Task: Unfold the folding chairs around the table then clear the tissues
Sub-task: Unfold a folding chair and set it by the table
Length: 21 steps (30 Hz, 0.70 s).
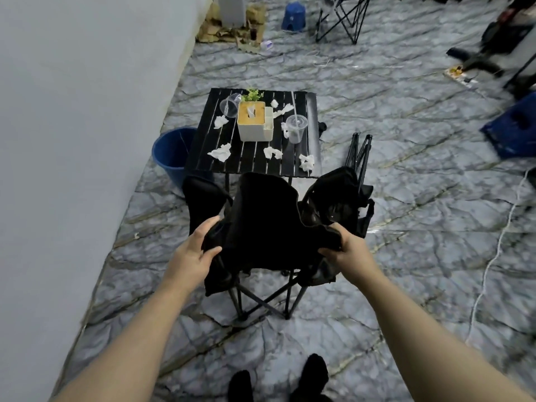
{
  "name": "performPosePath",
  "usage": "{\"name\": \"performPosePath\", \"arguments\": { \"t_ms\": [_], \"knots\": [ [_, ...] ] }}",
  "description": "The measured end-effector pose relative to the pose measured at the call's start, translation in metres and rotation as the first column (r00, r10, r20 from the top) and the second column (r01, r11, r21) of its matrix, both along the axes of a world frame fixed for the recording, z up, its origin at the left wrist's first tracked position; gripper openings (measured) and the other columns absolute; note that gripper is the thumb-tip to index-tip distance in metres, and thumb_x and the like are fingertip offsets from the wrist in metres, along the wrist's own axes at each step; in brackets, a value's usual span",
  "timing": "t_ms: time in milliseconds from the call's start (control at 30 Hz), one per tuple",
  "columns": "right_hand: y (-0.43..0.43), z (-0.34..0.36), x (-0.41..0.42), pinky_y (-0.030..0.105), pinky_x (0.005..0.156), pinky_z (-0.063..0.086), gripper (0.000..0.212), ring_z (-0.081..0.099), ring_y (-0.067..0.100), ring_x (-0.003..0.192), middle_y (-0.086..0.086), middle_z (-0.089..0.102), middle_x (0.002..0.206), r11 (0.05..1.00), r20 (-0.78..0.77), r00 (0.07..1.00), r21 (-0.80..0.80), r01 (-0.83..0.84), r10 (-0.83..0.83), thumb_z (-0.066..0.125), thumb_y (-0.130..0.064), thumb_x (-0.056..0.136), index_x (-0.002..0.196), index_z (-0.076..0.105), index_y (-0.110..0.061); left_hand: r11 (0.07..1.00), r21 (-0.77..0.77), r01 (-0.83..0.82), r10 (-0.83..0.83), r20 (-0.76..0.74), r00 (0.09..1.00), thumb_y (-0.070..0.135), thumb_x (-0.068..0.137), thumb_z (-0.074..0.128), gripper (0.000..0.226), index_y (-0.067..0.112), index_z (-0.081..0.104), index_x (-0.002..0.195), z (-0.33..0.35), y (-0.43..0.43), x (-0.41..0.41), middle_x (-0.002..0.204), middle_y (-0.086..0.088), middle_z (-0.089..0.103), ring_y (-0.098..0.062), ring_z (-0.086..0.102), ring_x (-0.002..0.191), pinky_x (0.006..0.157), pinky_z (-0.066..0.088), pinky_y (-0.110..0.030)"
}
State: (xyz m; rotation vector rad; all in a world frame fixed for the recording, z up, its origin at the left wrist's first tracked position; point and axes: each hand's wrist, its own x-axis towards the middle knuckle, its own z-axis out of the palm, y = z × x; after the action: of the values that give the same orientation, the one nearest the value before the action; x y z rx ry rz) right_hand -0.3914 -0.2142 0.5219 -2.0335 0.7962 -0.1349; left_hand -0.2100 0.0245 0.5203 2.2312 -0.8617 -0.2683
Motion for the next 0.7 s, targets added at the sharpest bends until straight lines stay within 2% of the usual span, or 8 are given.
{"name": "performPosePath", "arguments": {
  "t_ms": [67,167,300,433,533,600,667,700],
  "knots": [
    [0.009,0.001,-0.005,0.020,0.067,0.044,0.035,0.059,0.011,0.080,-0.010,0.064,0.081,0.999,-0.037,0.999,-0.043,-0.013,0.012,0.066,0.001,0.079,0.088,0.055,-0.032,1.000,0.016,0.015,-0.015,-0.010,1.000,0.008,0.085,0.062,0.067,0.050,0.026,0.123,0.001,0.009,0.002,0.127,-0.014,0.058,-0.033,0.062,0.101,0.077,0.044,-0.030],
    [0.020,0.004,-0.013,0.028,0.072,0.047,0.031,0.059,0.015,0.086,-0.003,0.066,0.090,0.990,-0.064,0.998,-0.139,-0.011,0.002,0.065,0.001,0.079,0.090,0.053,-0.025,1.000,0.028,0.013,-0.013,-0.015,1.000,0.006,0.086,0.060,0.055,0.040,0.036,0.122,0.005,0.022,0.006,0.125,-0.017,0.058,-0.036,0.059,0.106,0.076,0.039,-0.030],
    [0.022,0.012,-0.030,0.029,0.063,0.042,0.022,0.057,0.020,0.081,0.000,0.063,0.086,0.969,-0.070,0.997,-0.248,0.021,-0.039,0.065,-0.003,0.079,0.090,0.053,-0.017,0.999,-0.013,-0.037,0.037,0.040,0.999,0.002,0.083,0.062,0.049,0.034,0.037,0.111,0.017,0.043,0.018,0.110,-0.022,0.063,-0.040,0.061,0.095,0.070,0.037,-0.032],
    [0.020,0.008,-0.066,0.043,0.068,0.049,0.043,0.061,0.027,0.081,0.002,0.065,0.083,0.951,-0.073,0.983,-0.276,0.140,-0.166,0.065,0.003,0.075,0.081,0.048,-0.036,0.990,-0.015,-0.142,0.143,0.038,0.989,0.004,0.083,0.063,0.042,0.015,0.044,0.119,0.022,0.080,0.024,0.105,-0.026,0.063,-0.043,0.061,0.093,0.069,0.040,-0.037],
    [0.027,0.006,-0.082,0.039,0.065,0.046,0.042,0.061,0.029,0.078,0.005,0.066,0.079,0.957,-0.048,0.980,-0.230,0.177,-0.193,0.069,0.001,0.077,0.077,0.047,-0.036,0.977,0.023,-0.213,0.213,-0.011,0.977,0.003,0.080,0.066,0.041,0.003,0.048,0.117,0.016,0.104,0.024,0.103,-0.028,0.063,-0.044,0.060,0.096,0.076,0.042,-0.040],
    [0.034,0.007,-0.084,0.031,0.064,0.043,0.041,0.063,0.021,0.078,-0.006,0.066,0.074,0.965,-0.029,0.982,-0.195,0.176,-0.185,0.072,-0.002,0.075,0.076,0.049,-0.036,0.972,0.022,-0.235,0.236,-0.081,0.968,0.001,0.077,0.069,0.037,0.008,0.051,0.109,0.013,0.116,0.021,0.098,-0.021,0.062,-0.038,0.059,0.095,0.077,0.042,-0.032],
    [0.042,0.008,-0.090,0.015,0.061,0.039,0.052,0.059,-0.003,0.068,-0.017,0.063,0.066,0.979,-0.003,0.983,-0.083,0.184,-0.185,0.072,0.003,0.073,0.069,0.053,-0.045,0.981,0.024,-0.193,0.194,-0.117,0.974,0.000,0.073,0.072,0.037,0.023,0.053,0.094,0.011,0.131,0.017,0.093,-0.011,0.060,-0.026,0.059,0.090,0.072,0.042,-0.011],
    [0.047,0.006,-0.096,0.010,0.056,0.037,0.055,0.056,-0.006,0.063,-0.022,0.062,0.064,0.983,-0.007,0.983,-0.023,0.181,-0.181,0.071,0.006,0.072,0.066,0.055,-0.046,0.986,0.047,-0.160,0.164,-0.127,0.978,-0.001,0.072,0.074,0.041,0.031,0.052,0.087,0.009,0.140,0.015,0.091,-0.009,0.061,-0.019,0.059,0.085,0.067,0.038,0.000]
  ]
}}
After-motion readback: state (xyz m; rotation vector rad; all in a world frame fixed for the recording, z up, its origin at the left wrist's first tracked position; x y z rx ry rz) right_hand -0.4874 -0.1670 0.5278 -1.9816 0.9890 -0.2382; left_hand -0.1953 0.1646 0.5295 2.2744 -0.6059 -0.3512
